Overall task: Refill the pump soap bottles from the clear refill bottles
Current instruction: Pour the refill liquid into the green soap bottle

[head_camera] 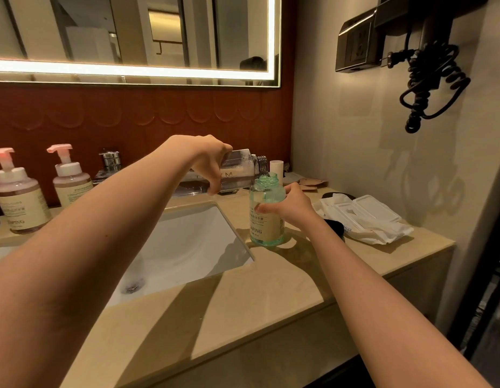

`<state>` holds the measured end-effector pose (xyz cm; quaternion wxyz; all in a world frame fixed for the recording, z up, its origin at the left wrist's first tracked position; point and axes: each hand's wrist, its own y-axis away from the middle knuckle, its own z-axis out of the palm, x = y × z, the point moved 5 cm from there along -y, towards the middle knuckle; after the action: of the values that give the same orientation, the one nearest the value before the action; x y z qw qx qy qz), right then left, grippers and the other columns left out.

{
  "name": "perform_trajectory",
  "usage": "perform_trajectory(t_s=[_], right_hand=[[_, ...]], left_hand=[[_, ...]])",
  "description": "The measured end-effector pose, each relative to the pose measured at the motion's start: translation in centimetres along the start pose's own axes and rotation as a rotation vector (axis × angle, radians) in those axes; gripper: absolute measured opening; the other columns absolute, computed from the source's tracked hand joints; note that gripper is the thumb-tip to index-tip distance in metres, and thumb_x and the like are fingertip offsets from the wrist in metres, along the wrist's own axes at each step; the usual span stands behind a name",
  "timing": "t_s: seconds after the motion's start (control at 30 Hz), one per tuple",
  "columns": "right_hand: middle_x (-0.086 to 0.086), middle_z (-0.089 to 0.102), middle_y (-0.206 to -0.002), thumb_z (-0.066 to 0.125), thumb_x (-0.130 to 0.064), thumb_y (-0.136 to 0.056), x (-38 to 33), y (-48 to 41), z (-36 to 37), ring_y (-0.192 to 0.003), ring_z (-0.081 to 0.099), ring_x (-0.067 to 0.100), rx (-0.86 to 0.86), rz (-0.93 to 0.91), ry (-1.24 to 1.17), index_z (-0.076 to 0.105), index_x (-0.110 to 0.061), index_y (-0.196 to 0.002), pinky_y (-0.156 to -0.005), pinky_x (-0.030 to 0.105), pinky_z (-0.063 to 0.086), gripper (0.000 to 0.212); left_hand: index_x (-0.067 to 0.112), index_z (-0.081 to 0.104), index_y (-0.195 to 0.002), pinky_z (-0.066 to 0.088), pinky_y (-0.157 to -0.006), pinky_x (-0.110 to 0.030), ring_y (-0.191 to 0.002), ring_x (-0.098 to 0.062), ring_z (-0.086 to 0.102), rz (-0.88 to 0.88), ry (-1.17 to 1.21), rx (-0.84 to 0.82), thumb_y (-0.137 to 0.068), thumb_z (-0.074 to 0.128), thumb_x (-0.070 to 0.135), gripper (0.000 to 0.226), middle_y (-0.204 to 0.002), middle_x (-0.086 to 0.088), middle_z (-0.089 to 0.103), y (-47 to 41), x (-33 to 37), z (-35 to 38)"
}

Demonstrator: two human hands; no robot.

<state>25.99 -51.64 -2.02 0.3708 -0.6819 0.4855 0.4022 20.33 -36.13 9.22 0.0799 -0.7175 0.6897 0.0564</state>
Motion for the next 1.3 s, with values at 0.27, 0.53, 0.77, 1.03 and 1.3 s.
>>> perform_trajectory(t_s=[0.27,0.53,0.77,1.03,1.3], right_hand=[[0.006,0.051,-0.130,0.081,-0.022,-0.070,0.00,0.02,0.01,-0.121,0.049,0.025,-0.001,0.002,-0.012,0.038,-0.014,-0.121,-0.096,0.041,0.045,0.067],[0.006,0.051,-0.130,0.081,-0.023,-0.070,0.02,0.03,-0.01,-0.121,0.048,0.025,0.002,-0.001,-0.009,0.038,-0.014,-0.121,-0.097,0.043,0.045,0.067],[0.006,0.051,-0.131,0.080,-0.024,-0.070,-0.01,0.01,-0.02,-0.122,0.048,0.026,-0.003,-0.005,0.001,0.038,-0.014,-0.122,-0.096,0.042,0.045,0.067],[0.006,0.050,-0.132,0.080,-0.024,-0.071,-0.06,0.04,-0.06,-0.122,0.048,0.025,-0.004,-0.004,0.008,0.038,-0.013,-0.123,-0.095,0.040,0.045,0.068],[0.006,0.050,-0.132,0.080,-0.024,-0.070,0.03,-0.04,-0.01,-0.122,0.048,0.025,-0.003,-0.001,-0.004,0.038,-0.014,-0.122,-0.095,0.041,0.045,0.067]], left_hand=[[0.018,0.049,-0.111,0.043,-0.062,-0.026,-0.083,-0.018,0.052,-0.005,-0.010,-0.001,-0.055,0.085,0.033,0.068,-0.090,0.002,0.053,0.03,0.01,-0.01],[0.017,0.047,-0.114,0.042,-0.061,-0.025,-0.085,-0.019,0.053,-0.007,-0.010,-0.005,-0.056,0.084,0.033,0.071,-0.092,0.001,0.054,0.00,-0.01,0.02],[0.020,0.046,-0.109,0.042,-0.060,-0.024,-0.077,-0.015,0.050,0.000,0.005,-0.011,-0.058,0.084,0.031,0.065,-0.084,0.005,0.050,-0.10,0.01,0.05],[0.019,0.050,-0.107,0.047,-0.067,-0.029,-0.083,-0.018,0.053,-0.011,-0.012,-0.003,-0.054,0.085,0.033,0.066,-0.090,0.002,0.055,-0.20,-0.20,0.12],[0.019,0.049,-0.106,0.039,-0.058,-0.024,-0.082,-0.018,0.052,-0.007,0.000,-0.003,-0.054,0.085,0.032,0.065,-0.089,0.002,0.053,-0.08,-0.09,0.10]])
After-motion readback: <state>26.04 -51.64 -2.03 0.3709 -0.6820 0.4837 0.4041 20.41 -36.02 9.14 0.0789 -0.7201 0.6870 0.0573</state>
